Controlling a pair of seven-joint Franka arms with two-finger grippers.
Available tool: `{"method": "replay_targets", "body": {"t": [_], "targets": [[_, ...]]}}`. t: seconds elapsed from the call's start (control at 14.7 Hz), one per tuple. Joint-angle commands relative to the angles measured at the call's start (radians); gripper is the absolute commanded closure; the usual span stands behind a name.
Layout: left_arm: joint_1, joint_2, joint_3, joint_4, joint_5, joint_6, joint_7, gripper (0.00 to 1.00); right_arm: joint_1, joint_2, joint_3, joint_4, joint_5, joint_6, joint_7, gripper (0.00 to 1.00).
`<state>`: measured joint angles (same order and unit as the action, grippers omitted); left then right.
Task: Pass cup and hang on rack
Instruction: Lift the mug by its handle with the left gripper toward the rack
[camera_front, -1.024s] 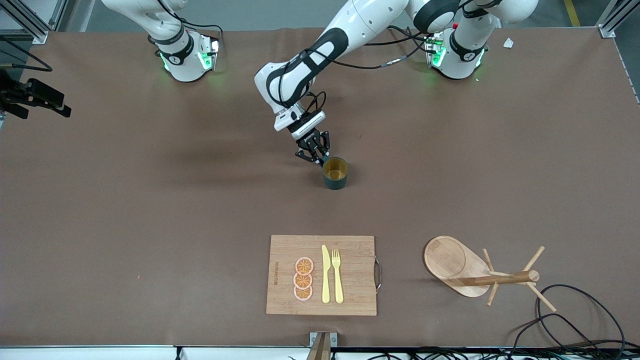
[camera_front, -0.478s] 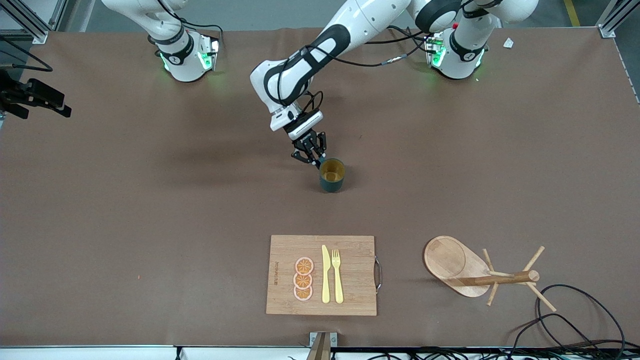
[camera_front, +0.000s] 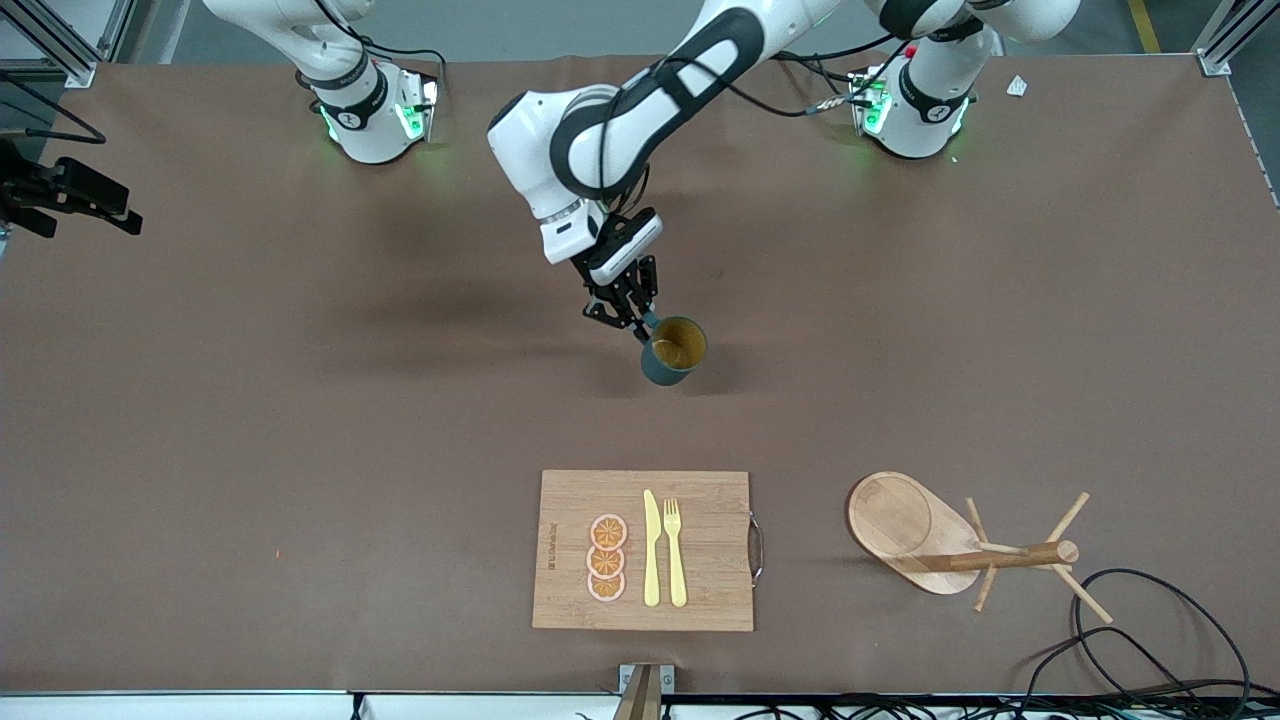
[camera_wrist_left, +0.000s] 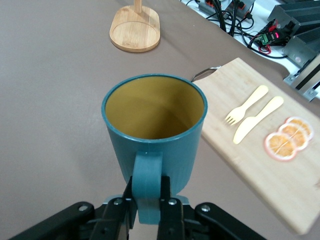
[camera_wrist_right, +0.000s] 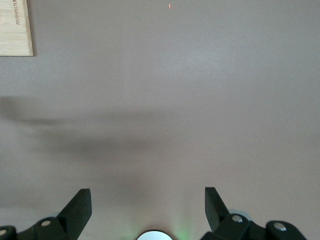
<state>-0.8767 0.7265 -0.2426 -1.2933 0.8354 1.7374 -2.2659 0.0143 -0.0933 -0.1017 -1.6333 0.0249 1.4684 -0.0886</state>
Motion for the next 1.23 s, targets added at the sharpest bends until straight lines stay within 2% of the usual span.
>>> {"method": "replay_targets", "body": {"t": [0.0,0.55,0.75,1.16], "targets": [[0.09,-0.128,-0.004,-0.032,-0.117,0.046,0.096,1.0,0.003,-0.031,0.002,-0.03,-0.01,0.001,-0.002,0.0],[0.416,-0.323,-0.006,-0.032,-0.51,0.114,0.472,1.0,0.003,-0.031,0.002,-0.03,-0.01,-0.007,0.0,0.0],[0.527,-0.351,-0.006,-0.032,-0.646,0.152,0.545,1.0,0.003,-0.031,0.002,-0.028,-0.011,-0.008,-0.002,0.0],[0.683,-0.352,-0.007,-0.031,-0.852,0.204,0.608,1.0,0.001,-0.031,0.002,-0.028,-0.011,-0.01,-0.002,0.0]]}}
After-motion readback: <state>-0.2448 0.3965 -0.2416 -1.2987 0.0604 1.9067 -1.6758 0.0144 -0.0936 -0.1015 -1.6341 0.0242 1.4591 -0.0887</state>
